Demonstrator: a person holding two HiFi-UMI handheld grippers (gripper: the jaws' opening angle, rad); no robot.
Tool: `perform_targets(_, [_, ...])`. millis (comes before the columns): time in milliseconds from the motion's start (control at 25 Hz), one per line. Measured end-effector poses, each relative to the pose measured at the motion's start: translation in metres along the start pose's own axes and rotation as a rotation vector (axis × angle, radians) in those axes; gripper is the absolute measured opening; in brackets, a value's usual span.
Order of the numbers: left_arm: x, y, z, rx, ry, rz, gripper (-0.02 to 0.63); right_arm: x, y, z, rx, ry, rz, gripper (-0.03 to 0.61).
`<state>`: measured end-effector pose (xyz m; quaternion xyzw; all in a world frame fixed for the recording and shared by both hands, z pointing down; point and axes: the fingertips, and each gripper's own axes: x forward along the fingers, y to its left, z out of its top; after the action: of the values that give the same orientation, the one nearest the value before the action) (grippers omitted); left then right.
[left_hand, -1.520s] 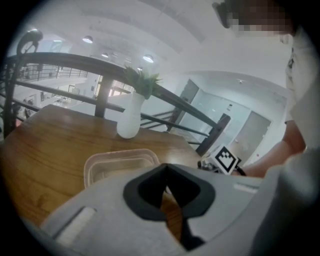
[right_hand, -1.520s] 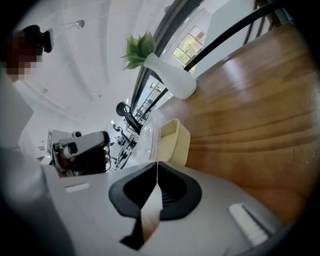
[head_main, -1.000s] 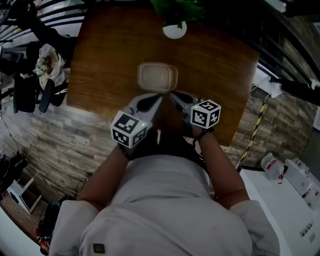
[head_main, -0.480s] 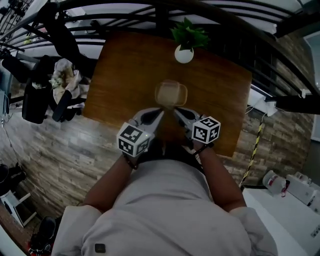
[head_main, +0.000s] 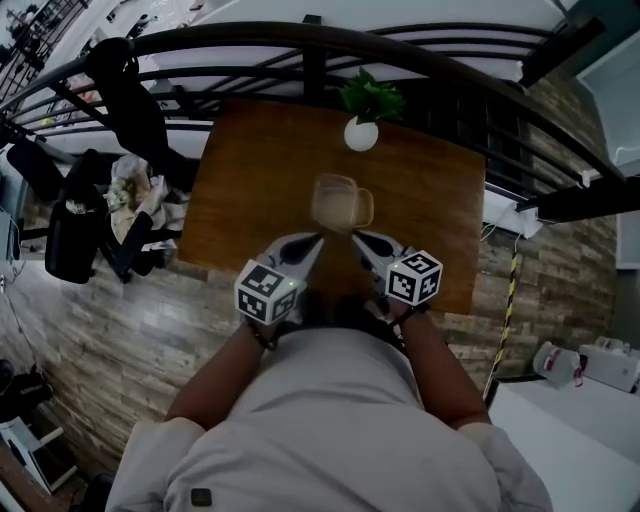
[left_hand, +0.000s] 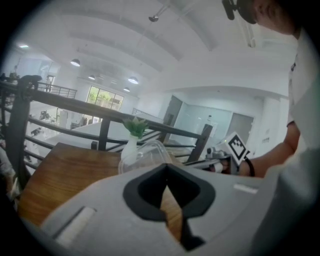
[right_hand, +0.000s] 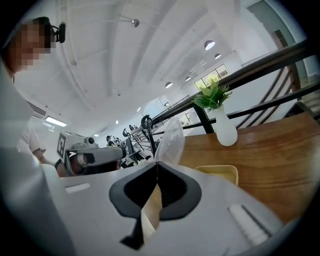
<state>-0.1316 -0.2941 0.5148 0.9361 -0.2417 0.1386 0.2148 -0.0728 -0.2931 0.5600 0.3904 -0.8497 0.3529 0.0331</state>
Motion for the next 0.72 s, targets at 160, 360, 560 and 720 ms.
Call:
perform_targets(160, [-0.013, -0.004, -0.003, 0.016, -0.003, -0.029, 0.003, -0.008, 0.013, 0.0, -0.041, -0.022, -0.035, 0.007])
perform_targets(360, [-0.027, -0.015, -0.015, 0.016, 0.005, -0.046, 0.003, -0.029, 0.026, -0.001, -0.058, -0.052, -0.062, 0.007])
perform_targets(560, [-0.027, -0.035, -0.011, 0.026, -0.005, -0.041, 0.003, -0.059, 0.036, -0.002, -0.082, -0.056, -0.059, 0.006])
perform_targets(720, [-0.023, -0.059, -0.011, 0.038, -0.009, -0.029, 0.003, -0.086, 0.038, -0.004, -0.1, -0.064, -0.047, 0.006])
